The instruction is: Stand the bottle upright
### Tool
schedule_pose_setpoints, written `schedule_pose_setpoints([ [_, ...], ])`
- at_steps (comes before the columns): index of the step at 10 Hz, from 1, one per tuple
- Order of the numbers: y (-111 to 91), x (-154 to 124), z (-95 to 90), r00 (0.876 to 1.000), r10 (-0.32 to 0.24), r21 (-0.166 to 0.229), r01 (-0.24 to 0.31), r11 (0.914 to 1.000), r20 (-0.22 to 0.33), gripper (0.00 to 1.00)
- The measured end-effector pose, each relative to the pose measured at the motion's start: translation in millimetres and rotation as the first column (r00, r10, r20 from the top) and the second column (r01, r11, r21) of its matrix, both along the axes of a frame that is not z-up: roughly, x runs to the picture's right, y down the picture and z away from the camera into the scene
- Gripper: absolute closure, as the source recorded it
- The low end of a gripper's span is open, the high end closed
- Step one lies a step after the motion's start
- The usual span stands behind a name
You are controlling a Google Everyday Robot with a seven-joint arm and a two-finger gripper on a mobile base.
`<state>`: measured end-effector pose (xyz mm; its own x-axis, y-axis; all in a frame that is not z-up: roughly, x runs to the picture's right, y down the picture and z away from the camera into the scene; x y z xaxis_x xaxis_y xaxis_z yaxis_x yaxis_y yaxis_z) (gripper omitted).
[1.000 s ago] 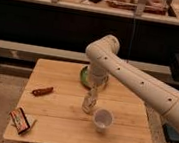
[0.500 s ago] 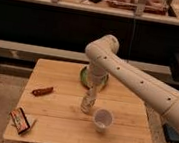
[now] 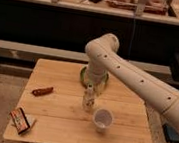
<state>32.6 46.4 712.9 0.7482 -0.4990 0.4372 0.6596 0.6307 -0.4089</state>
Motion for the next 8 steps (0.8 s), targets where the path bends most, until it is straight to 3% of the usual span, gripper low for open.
schedule_pose_setpoints([
  [3, -6.9, -5.7, -4.7, 0.993, 0.107, -0.034, -0.105, 0.9938, 0.055, 0.29],
  [5, -14.5, 3.7, -8.2, 0.968, 0.234, -0.077, -0.227, 0.9708, 0.092, 0.29],
  [8, -14.8, 1.3, -8.6, 0.967, 0.236, -0.079, -0.228, 0.9703, 0.098, 0.29],
])
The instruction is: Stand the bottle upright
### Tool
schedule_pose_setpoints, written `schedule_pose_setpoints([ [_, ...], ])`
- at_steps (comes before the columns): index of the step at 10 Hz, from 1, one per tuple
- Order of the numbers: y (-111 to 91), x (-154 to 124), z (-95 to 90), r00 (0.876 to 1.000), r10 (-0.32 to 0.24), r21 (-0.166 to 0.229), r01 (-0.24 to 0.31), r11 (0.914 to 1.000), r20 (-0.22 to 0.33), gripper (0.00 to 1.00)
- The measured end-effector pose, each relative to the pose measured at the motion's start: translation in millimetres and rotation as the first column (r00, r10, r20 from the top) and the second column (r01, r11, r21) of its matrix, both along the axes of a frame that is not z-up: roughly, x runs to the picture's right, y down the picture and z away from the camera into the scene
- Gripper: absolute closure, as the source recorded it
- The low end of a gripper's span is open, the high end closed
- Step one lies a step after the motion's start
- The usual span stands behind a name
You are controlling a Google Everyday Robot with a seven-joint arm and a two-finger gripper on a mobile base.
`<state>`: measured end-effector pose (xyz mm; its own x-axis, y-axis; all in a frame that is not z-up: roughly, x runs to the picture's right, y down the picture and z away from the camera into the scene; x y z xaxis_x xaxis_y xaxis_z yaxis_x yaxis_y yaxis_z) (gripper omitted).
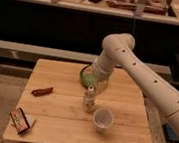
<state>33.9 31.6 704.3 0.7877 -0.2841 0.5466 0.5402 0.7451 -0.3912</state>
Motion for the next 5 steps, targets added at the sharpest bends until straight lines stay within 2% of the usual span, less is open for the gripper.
schedule_pose_setpoints([
  [5, -0.2, -1.7, -0.1, 1.0, -0.002, 0.0, 0.002, 1.0, 0.002, 0.29],
])
